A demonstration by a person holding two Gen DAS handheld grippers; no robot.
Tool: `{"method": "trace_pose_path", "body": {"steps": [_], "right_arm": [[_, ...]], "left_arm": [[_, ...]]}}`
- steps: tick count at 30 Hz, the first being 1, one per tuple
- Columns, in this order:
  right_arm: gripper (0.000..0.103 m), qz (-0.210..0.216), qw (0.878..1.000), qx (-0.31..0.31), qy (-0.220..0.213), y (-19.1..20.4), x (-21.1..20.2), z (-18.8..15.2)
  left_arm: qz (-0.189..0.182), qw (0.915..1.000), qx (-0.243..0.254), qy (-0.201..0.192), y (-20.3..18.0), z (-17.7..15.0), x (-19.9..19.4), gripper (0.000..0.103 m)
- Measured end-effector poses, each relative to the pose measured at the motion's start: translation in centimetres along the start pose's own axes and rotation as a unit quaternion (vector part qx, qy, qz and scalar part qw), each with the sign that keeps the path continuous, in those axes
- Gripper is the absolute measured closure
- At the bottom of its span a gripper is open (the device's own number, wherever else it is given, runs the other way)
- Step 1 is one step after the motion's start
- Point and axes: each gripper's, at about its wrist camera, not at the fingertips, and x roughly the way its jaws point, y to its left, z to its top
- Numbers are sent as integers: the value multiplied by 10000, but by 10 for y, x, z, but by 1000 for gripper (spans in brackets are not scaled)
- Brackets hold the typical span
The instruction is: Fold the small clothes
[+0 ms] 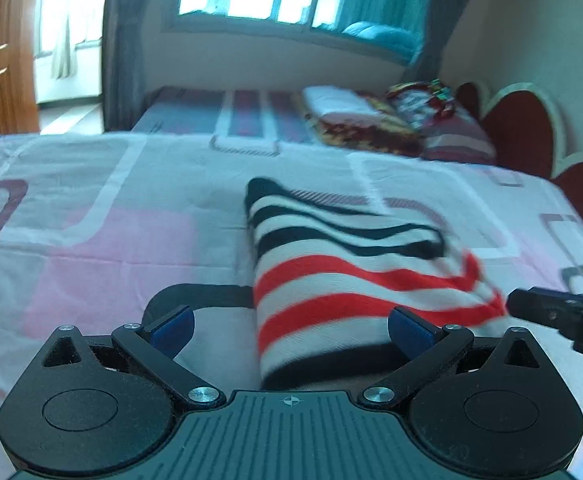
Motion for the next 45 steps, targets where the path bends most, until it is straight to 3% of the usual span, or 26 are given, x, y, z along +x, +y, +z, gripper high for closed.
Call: {"method": "trace_pose_path", "body": {"steps": [4,7,10,13,15,21,25,30,34,39,45], "right_arm": [[74,-41,9997,-212,120,7,28,5],[77,-336,9970,-377,593,-1,58,-11],[77,-202,9977,-252,589,-10,59,-12],[75,-6,9989,-191,435,-10,52,2],[74,58,9995,-123,288,-12,54,16],[74,16,9997,-144,219,-11,93,43],[68,-266,9968,-616,445,-13,126,30],[67,-164,9978,-463,443,-16,125,38],[67,-229,9975,-629,220,-9,125,44],[65,-217,9983,-290,449,-22,143,36],[61,-88,9991,-69,418,-24,127,38]], "left_arm": [[39,9999,-52,152,2,-8,24,0],[-33,9997,-52,246,0,-9,33,0],[-63,9990,-280,339,5,2,32,0],[30,9997,-184,129,2,16,33,0],[108,9997,-147,186,2,25,46,0],[307,9972,-454,500,14,32,93,0],[391,9976,-329,467,14,33,102,0],[512,9972,-503,200,15,44,99,0],[536,9963,-422,527,13,46,116,0],[550,9965,-385,494,13,43,114,0],[609,9974,-182,346,7,38,97,0]]}}
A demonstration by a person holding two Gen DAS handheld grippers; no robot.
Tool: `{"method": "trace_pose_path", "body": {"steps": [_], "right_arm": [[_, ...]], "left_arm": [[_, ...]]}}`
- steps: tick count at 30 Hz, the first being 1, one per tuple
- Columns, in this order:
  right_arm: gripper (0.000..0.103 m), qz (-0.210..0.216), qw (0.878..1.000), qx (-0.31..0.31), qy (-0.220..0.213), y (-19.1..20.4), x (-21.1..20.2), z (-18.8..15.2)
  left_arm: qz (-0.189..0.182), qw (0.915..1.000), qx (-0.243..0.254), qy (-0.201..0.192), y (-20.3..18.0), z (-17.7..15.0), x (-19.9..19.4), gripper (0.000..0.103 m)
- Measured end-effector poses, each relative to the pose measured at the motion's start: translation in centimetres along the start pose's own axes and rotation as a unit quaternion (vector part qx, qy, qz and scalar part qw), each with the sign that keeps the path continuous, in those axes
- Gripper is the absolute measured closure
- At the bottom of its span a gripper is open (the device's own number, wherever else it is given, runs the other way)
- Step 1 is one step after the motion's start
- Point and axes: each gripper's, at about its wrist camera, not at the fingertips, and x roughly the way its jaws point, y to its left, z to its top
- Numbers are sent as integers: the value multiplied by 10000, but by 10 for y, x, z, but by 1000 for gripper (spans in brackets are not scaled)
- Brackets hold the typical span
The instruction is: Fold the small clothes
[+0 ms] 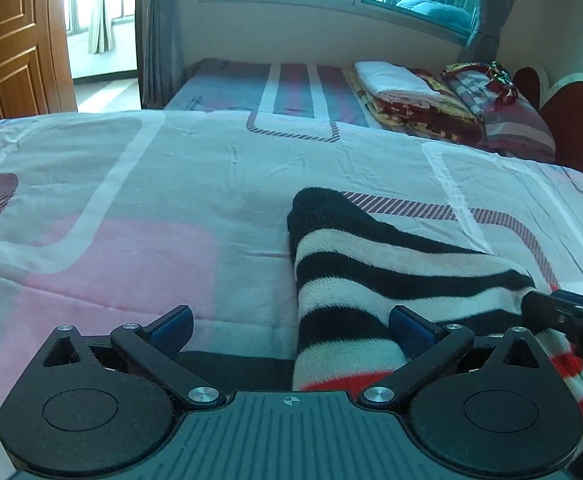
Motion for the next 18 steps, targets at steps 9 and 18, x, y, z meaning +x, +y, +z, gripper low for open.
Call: {"method": "trace_pose_path", "body": {"steps": [9,18], "right_arm": [[59,195,9991,16,-363,8,-64,-18],[59,64,9995,-183,-253,20,-92,-59]], "left_arm": [[-274,9988,394,-77,-18,-23,-41,0],[-422,9986,290,-94,-14,-54,-71,0]]}}
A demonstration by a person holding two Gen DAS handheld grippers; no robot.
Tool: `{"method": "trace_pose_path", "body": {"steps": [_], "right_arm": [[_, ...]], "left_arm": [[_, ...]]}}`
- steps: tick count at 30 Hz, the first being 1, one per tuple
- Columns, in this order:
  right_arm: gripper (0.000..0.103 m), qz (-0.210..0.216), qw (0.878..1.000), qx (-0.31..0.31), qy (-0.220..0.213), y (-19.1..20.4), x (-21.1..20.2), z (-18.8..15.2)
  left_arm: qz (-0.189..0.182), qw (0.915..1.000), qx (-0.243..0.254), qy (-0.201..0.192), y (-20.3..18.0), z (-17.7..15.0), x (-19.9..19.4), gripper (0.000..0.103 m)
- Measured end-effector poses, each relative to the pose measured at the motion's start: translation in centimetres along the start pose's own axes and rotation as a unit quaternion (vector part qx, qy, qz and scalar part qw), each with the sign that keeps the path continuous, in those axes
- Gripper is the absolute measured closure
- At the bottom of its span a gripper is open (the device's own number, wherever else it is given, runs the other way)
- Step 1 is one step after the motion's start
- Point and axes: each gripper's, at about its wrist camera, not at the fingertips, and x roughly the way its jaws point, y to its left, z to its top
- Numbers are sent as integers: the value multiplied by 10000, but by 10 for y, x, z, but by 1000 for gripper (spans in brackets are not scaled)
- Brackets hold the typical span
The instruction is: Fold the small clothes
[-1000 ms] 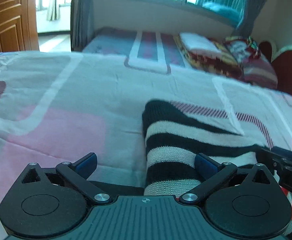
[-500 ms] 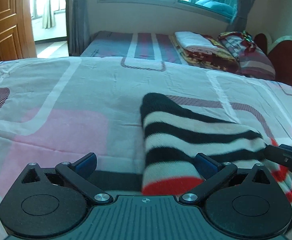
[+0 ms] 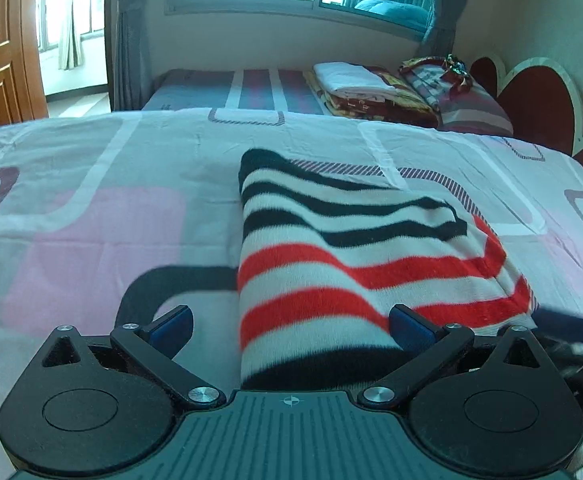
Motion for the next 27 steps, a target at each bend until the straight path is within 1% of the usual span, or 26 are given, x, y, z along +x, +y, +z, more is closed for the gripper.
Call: {"method": "trace_pose_path", "body": {"steps": [1,2,3,5,7,9,11,12,13,14,15,16,17,20,25,26,27], "right_arm": [[59,-93,9999,-76,96,1,2,-5],[59,-274,9992,-179,228,1,6,-12],[59,-278,9991,-100,291,-2,8,-16],[60,-255,9991,245,215,-8,1,-17],[60,-335,9992,201,12,-5,-15,-16],[61,-323,9993,137,-146,0,-30,-20],[62,-289,9993,147,-198,4,-43,-31],[62,-312,9993,94,-204,7,-47,-37],[62,-384,9991,14,-192,10,-49,-43],[63,-504,9987,-70,-91,12,-48,-50],[62,-602,9981,-67,109,11,-42,-56],[62,-627,9975,-4,313,9,-35,-60],[61,-624,9971,119,427,5,-30,-65],[59,-620,9964,400,410,6,-40,-63],[57,-498,9975,214,464,14,-70,-57],[53,-493,9975,100,500,15,-77,-53],[47,-492,9973,-31,540,17,-80,-48]], "left_arm": [[-29,10000,-47,14,1,-2,-3,0],[-42,10000,-88,-4,3,-3,-7,0],[-37,9999,-109,-89,4,-4,-16,0],[-72,9996,-82,-260,5,-8,-31,0],[-118,9995,-31,-294,6,-17,-45,0],[-136,9996,118,-225,7,-29,-52,0],[-83,9995,311,-20,6,-40,-48,0],[-103,9993,317,139,6,-45,-44,0],[-134,9994,243,217,9,-48,-41,0],[-154,9995,156,238,11,-50,-40,0],[-141,9994,148,271,11,-51,-41,0],[-107,9994,174,289,10,-52,-43,0],[-56,9993,238,289,8,-52,-48,0],[-42,9989,377,260,6,-55,-64,0],[-167,9990,405,132,8,-52,-91,0],[-203,9990,391,105,8,-49,-96,0],[-222,9989,401,76,8,-47,-100,0]]}}
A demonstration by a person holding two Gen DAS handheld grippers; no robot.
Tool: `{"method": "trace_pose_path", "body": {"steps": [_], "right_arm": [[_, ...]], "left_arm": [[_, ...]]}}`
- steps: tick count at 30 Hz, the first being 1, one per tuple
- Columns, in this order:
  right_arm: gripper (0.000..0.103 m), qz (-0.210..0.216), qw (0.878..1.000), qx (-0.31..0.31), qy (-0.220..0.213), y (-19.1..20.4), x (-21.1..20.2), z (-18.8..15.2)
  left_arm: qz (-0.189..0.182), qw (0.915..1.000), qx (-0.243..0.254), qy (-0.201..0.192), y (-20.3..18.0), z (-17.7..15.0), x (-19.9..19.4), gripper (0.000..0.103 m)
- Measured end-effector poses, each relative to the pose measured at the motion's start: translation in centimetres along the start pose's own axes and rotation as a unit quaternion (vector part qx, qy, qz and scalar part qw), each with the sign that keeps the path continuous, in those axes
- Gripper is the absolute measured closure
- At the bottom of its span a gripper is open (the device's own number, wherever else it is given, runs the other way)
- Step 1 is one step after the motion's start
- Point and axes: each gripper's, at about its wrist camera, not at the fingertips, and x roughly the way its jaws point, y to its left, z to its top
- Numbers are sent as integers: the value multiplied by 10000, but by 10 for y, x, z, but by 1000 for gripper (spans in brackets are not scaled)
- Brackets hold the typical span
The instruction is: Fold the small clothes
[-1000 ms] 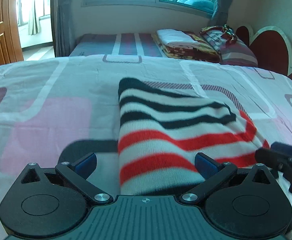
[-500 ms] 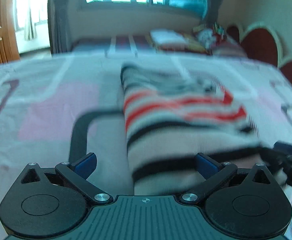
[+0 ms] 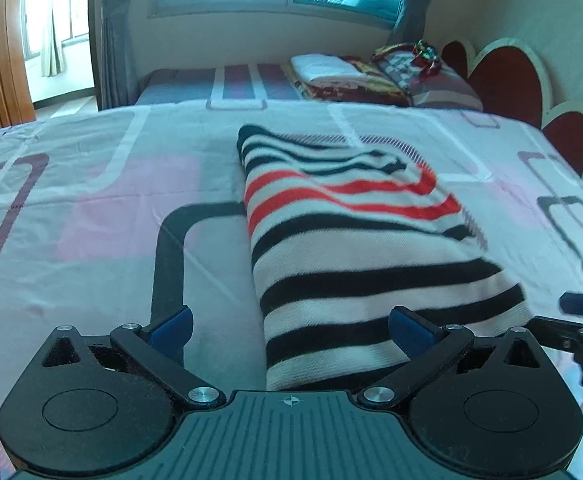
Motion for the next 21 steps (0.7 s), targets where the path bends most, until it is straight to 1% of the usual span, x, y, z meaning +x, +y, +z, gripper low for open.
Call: {"method": "trace_pose_path", "body": {"steps": [2,4,7,8,9,11,14,17,21], "right_arm": [[40,9,9997,-253,23,-3,-13,9],[39,-30,9991,-432,-18,-6,-27,18],[36,90,9993,-371,50,-14,-33,32],[31,158,9994,-312,76,-17,-32,35],[26,256,9993,-234,104,-20,-29,40],[22,411,9991,-74,107,-24,-16,43],[22,615,9976,192,257,-27,16,43],[22,842,9943,502,420,-31,48,44],[22,1019,9902,824,481,-47,78,55]], "left_arm": [[1,9999,65,-77,-1,6,-6,0],[17,9999,110,-123,-2,12,-10,0],[71,9998,131,-132,-2,22,-9,0],[70,9998,109,-120,-1,26,-6,0],[79,9999,84,-95,0,28,-2,0],[135,9999,22,-16,2,32,10,0],[180,9997,-92,152,8,36,31,0],[185,9993,-241,226,16,41,51,0],[-413,9964,-613,409,25,45,74,0]]}}
